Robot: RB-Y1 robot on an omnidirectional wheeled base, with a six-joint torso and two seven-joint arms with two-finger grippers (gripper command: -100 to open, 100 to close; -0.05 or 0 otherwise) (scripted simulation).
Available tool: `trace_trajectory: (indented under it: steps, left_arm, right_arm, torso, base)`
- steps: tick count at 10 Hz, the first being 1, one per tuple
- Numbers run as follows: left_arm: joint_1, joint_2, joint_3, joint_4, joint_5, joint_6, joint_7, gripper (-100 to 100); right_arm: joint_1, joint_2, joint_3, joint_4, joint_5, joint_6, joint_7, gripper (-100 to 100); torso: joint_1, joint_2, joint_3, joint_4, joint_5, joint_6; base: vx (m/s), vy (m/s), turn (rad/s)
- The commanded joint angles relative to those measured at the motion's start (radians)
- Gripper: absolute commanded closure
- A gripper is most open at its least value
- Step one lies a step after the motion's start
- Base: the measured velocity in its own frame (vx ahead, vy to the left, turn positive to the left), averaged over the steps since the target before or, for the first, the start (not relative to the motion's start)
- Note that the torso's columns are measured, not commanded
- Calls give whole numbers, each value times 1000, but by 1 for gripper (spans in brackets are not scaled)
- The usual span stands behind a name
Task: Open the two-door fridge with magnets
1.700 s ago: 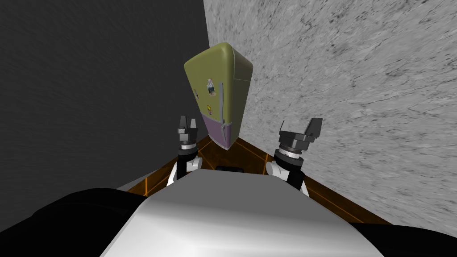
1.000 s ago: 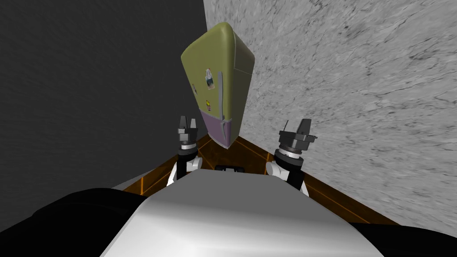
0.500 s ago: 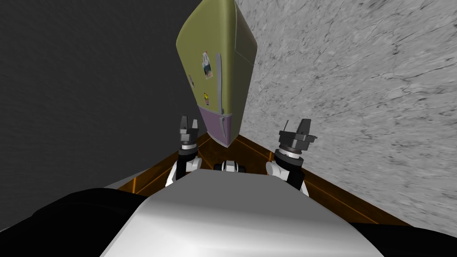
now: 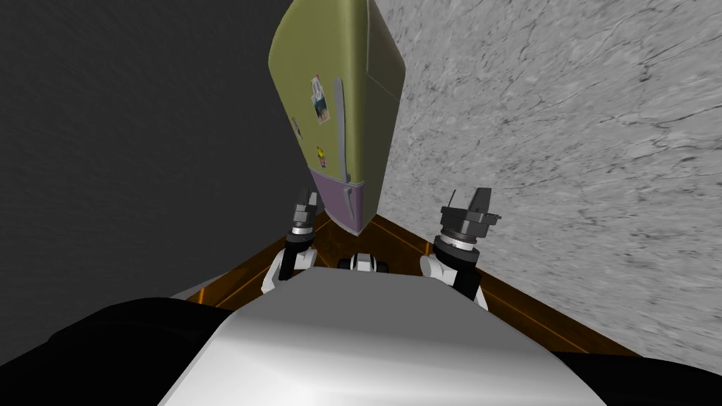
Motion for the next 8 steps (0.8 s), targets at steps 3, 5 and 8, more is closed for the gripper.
trace_trajectory:
  steps: [3, 5, 8]
  left_arm:
    - [-39, -19, 22, 89, -39, 62, -37, -100]
    - [-49, -20, 29, 116, -51, 79, -49, -100]
    - [-73, -3, 44, 180, -79, 118, -75, -100]
  right_arm:
    - [0, 0, 0, 0, 0, 0, 0, 0]
    - [0, 0, 0, 0, 0, 0, 0, 0]
    - [0, 0, 0, 0, 0, 0, 0, 0]
  torso:
    - [2, 5, 3, 2, 1, 0]
    - [3, 4, 3, 1, 1, 0]
    - [2, 2, 1, 1, 0, 0]
  base:
    - [150, -63, -19]
    - [130, -40, -13]
    - [149, -42, -21]
